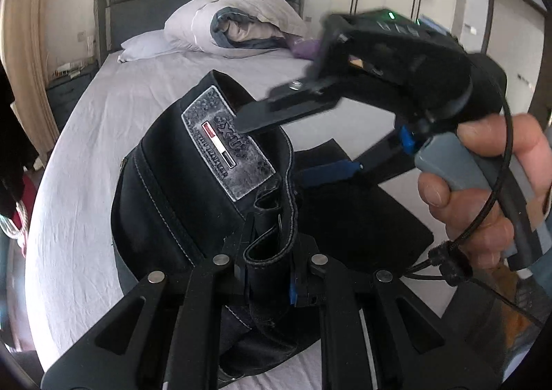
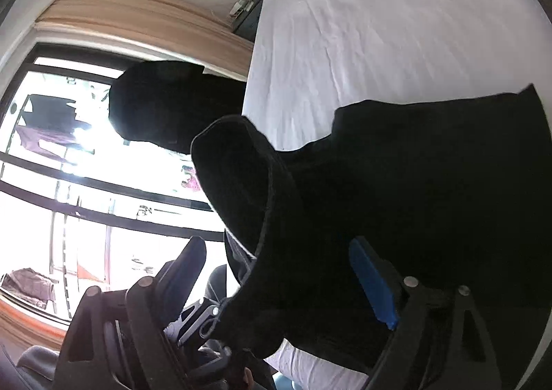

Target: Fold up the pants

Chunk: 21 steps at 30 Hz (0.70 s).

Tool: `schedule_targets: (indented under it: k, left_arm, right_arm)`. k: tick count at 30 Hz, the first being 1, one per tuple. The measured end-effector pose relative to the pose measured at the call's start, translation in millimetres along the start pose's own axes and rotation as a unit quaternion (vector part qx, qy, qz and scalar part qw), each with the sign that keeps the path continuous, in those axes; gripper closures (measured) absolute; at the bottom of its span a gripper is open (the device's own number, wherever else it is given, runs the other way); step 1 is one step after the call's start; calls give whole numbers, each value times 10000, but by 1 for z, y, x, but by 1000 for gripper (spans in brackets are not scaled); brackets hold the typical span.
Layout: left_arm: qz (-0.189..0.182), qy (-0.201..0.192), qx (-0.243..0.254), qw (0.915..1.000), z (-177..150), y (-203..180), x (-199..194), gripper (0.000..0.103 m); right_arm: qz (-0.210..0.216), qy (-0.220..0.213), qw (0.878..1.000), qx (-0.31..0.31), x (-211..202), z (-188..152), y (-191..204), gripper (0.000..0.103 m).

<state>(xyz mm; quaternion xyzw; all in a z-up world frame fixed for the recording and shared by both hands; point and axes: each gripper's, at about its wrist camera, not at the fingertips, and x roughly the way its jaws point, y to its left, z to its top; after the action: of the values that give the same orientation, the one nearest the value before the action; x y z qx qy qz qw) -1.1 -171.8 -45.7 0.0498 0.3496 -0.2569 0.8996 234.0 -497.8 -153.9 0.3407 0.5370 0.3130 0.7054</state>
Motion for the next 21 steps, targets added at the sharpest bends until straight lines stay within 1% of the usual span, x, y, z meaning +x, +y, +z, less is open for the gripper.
schedule_targets:
  k: [2, 3, 4, 5, 6, 7, 8, 9, 13, 15, 16, 19, 21]
  left_arm:
    - [39, 33, 102, 9999, -3, -3, 4, 91]
    - [43, 48, 161, 9999, -4, -5, 5, 91]
    - [57, 66, 240, 9997, -7, -7, 6, 91]
    - [63, 87, 326, 9994, -11, -11, 7, 91]
    - [46, 98, 388, 9992, -12, -15, 7, 91]
    - [48, 101, 433, 9990, -17, -18, 6, 91]
    - [66, 113, 460, 9989, -10, -21, 12, 91]
    - [18, 126, 453, 9989, -10, -22, 14, 91]
    - [-118, 71, 602, 9981, -1, -32, 23, 91]
    - [-247, 47, 689, 9973, 6, -45, 27, 91]
    - [-315, 32, 737, 9968, 8, -59, 21, 91]
    - [-490, 71, 826, 9953, 20, -77, 31, 91]
    - [-581, 149, 877, 9943, 26, -91, 43, 91]
  right_arm:
    - [-15, -27, 9998, -184, 2, 0, 10, 17]
    - [-71, -30, 9996, -265, 2, 0, 14, 24]
    - [-231, 23, 9990, -390, 5, 0, 20, 27]
    - [-330, 71, 9984, -445, 8, 5, 23, 34]
    - [-462, 130, 9973, -557, 11, 6, 26, 52]
    - [-685, 177, 9948, -738, 12, 7, 30, 62]
    - [-941, 200, 9916, -862, 11, 9, 32, 76]
    - [-1037, 216, 9903, -896, 9, 10, 30, 77]
    - [-1074, 64, 9892, -998, -13, 10, 22, 84]
    - [-1079, -22, 9893, -986, -29, 10, 14, 88]
    - [-1076, -55, 9895, -959, -35, 11, 9, 88]
    - [-999, -179, 9911, -857, -54, 16, -10, 89]
    - [-1040, -229, 9912, -782, -66, 17, -25, 89]
